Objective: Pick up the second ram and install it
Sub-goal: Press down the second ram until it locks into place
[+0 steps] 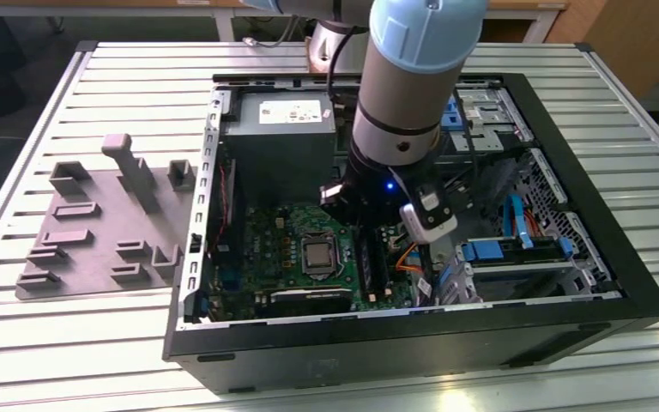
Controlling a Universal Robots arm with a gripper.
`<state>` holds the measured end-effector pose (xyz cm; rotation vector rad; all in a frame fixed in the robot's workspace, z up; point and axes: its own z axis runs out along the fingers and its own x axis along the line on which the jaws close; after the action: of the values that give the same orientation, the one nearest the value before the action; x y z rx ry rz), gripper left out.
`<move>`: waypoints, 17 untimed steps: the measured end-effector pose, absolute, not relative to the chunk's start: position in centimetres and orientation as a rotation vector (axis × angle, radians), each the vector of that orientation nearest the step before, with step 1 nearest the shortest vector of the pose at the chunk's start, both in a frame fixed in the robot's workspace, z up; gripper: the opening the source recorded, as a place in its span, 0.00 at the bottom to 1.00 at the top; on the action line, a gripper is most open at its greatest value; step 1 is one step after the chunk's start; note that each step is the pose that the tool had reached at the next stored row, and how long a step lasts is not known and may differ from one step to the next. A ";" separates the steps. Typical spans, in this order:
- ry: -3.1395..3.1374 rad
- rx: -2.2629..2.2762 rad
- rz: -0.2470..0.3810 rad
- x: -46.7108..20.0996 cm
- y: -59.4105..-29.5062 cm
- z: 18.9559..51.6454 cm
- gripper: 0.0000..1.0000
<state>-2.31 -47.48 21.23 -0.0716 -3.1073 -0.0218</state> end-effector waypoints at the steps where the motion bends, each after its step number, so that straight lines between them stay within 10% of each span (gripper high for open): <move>1: -3.107 -0.072 -0.022 -2.3 -47.5 21.2 0.14; 17: -3.107 -0.075 -0.023 -2.3 -47.5 21.0 0.14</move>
<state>-2.31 -47.48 21.00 -0.0751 -3.1072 -0.0233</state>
